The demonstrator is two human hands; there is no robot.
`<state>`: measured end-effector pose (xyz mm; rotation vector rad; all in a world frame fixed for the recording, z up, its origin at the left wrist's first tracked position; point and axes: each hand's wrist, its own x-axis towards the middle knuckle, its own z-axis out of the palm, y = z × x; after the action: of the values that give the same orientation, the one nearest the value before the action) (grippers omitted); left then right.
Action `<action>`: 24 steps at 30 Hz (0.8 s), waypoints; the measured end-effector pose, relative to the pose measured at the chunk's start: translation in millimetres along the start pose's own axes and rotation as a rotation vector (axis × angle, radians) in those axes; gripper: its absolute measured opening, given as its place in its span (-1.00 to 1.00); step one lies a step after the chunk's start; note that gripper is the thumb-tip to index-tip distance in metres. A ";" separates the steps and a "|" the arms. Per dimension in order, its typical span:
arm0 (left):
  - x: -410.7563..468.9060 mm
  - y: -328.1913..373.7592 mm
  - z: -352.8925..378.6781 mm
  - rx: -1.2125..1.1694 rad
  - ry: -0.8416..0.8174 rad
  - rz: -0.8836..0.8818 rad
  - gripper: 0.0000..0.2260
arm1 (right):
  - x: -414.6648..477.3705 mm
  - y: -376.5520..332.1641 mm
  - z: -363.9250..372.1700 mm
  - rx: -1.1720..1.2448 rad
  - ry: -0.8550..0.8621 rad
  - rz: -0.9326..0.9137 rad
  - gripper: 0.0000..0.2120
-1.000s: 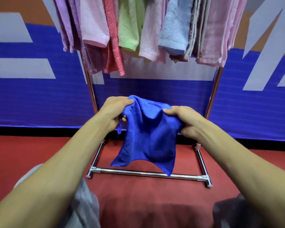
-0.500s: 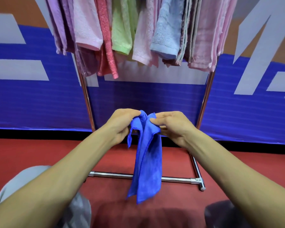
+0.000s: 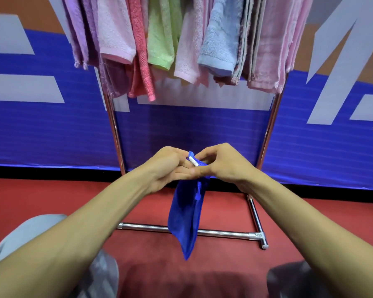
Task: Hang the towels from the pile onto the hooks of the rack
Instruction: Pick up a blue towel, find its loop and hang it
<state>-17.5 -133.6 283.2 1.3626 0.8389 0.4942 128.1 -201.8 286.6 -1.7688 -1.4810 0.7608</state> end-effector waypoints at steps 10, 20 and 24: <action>1.8 -5.3 -5.8 0.565 -0.052 0.002 -0.83 | -2.8 -2.7 -5.5 -0.291 -0.032 -0.075 -0.70; 4.3 -1.0 -30.5 1.046 -0.096 0.250 -0.77 | -1.1 -3.6 -23.7 -0.095 -0.033 -0.161 -0.65; 3.9 1.0 -36.0 1.052 -0.095 0.210 -0.79 | 2.8 7.7 -33.0 -0.175 0.021 -0.204 -0.76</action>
<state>-42.4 -107.2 283.5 2.4331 0.9137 0.1124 159.4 -204.5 299.6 -1.7114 -1.7264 0.5213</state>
